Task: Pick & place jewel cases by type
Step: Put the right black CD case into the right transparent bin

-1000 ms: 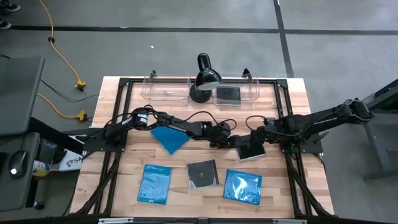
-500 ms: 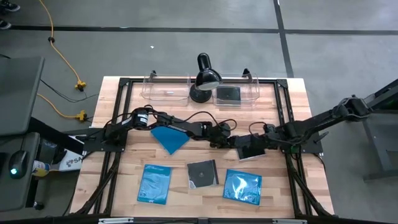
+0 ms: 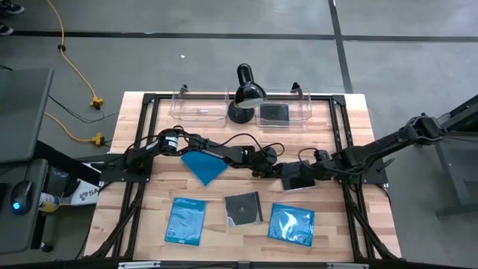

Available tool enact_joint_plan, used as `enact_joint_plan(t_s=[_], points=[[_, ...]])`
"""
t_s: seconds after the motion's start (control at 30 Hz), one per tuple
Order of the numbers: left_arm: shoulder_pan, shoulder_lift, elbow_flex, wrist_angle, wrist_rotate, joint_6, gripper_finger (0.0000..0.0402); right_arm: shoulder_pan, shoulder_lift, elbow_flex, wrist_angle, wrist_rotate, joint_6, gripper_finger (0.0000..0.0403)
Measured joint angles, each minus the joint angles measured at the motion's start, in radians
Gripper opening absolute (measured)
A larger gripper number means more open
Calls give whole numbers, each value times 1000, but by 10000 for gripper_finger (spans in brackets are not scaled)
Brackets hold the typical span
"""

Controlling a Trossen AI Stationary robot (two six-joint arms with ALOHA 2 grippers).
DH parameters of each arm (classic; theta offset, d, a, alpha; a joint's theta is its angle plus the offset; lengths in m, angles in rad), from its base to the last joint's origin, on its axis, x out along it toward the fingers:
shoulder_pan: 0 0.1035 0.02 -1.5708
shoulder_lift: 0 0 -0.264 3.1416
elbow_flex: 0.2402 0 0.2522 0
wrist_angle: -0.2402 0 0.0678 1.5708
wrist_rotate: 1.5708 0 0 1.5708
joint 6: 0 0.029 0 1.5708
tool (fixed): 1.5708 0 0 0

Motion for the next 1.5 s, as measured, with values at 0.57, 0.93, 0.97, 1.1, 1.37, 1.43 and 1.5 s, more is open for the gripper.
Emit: enact_joint_plan(t_s=[0.57, 0.93, 0.97, 1.1, 1.37, 1.43, 1.5], points=[[1, -1, -2, -8, -4, 45, 255, 33, -215, -5, -7, 22, -26, 224], [3, -2, -2, 2, 17, 74, 255, 69, -389, 5, -8, 30, -44, 224], [3, -2, -2, 2, 19, 77, 255, 73, -405, 5, 1, 31, -51, 224], [3, 0, -1, 16, 24, 79, 255, 78, -456, 9, 37, 107, -77, 224], [3, 0, -1, 22, 23, 86, 255, 77, -444, 5, 6, 117, -74, 224], [2, 0, -1, 22, 19, 92, 255, 77, -420, 5, -6, 113, -61, 224], [2, 0, -1, 23, 19, 92, 255, 77, -394, 5, -11, 106, -58, 224]])
